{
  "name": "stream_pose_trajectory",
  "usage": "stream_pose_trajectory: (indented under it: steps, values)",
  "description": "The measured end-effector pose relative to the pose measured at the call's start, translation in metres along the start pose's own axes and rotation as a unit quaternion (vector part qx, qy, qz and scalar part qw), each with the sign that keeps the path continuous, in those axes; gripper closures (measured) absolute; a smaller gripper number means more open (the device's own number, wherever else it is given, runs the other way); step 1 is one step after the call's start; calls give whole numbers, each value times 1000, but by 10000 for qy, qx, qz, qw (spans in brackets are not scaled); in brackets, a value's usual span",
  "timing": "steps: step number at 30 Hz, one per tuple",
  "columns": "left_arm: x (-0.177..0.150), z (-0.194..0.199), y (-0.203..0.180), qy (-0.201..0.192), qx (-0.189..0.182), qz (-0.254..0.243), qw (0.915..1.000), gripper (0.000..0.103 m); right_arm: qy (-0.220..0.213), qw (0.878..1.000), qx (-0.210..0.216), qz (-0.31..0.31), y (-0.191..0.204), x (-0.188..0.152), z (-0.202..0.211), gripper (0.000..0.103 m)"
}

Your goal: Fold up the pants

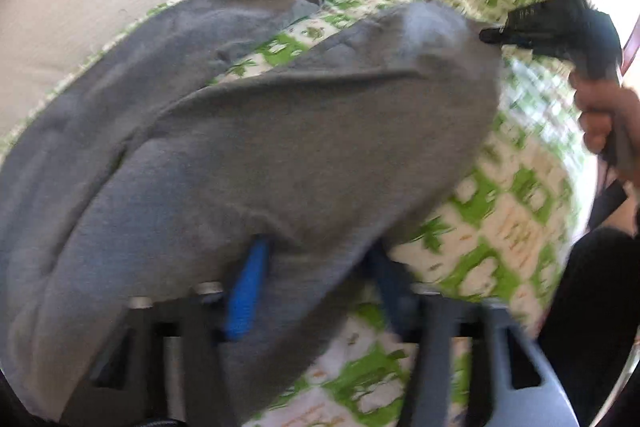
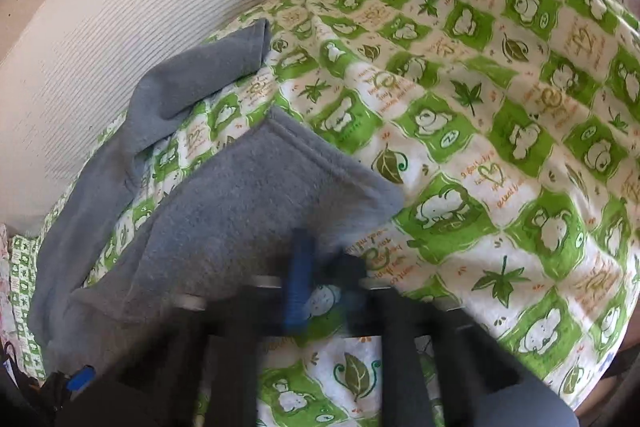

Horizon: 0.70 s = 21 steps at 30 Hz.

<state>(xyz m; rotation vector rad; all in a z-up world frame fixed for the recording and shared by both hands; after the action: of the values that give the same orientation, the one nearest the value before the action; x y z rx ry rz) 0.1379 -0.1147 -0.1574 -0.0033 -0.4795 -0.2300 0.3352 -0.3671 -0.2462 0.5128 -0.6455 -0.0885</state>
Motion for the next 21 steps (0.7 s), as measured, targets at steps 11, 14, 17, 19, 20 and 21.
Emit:
stream_pose_trajectory:
  steps: [11, 14, 17, 19, 20, 21]
  values:
    - [-6, 19, -22, 111, -727, -45, 9973, 87, 22, 9982, -10, -595, -44, -32, 43, 84]
    - [-2, 38, -14, -75, -735, 32, 9973, 50, -173, 9967, -37, -793, -48, -31, 58, 70]
    - [8, 53, 3, -312, -558, 51, 9979, 41, -444, 9972, 48, -598, -35, -22, 76, 64]
    - [15, 58, 18, -387, -496, 133, 9979, 41, -502, 9978, 185, -386, -16, -14, 81, 64]
    - [19, 59, 26, -419, -416, 164, 9981, 41, -511, 9980, 246, -293, -7, -10, 81, 64]
    - [23, 58, 32, -436, -357, 195, 9982, 41, -505, 9980, 318, -189, 5, -6, 79, 64]
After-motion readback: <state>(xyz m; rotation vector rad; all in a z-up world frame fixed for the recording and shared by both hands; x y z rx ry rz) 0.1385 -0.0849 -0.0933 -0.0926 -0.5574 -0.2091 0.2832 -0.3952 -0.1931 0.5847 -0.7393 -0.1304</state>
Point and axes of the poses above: each gripper's, at about its wrist camera, not at the fingertips, and z roughly against the way its jaws point, y to its left, x to its top, the point moved 8 cm from there along -z, roughly the way its jaws point, and after that the axes turned 7 degrees about x, right-handed, at the moved point
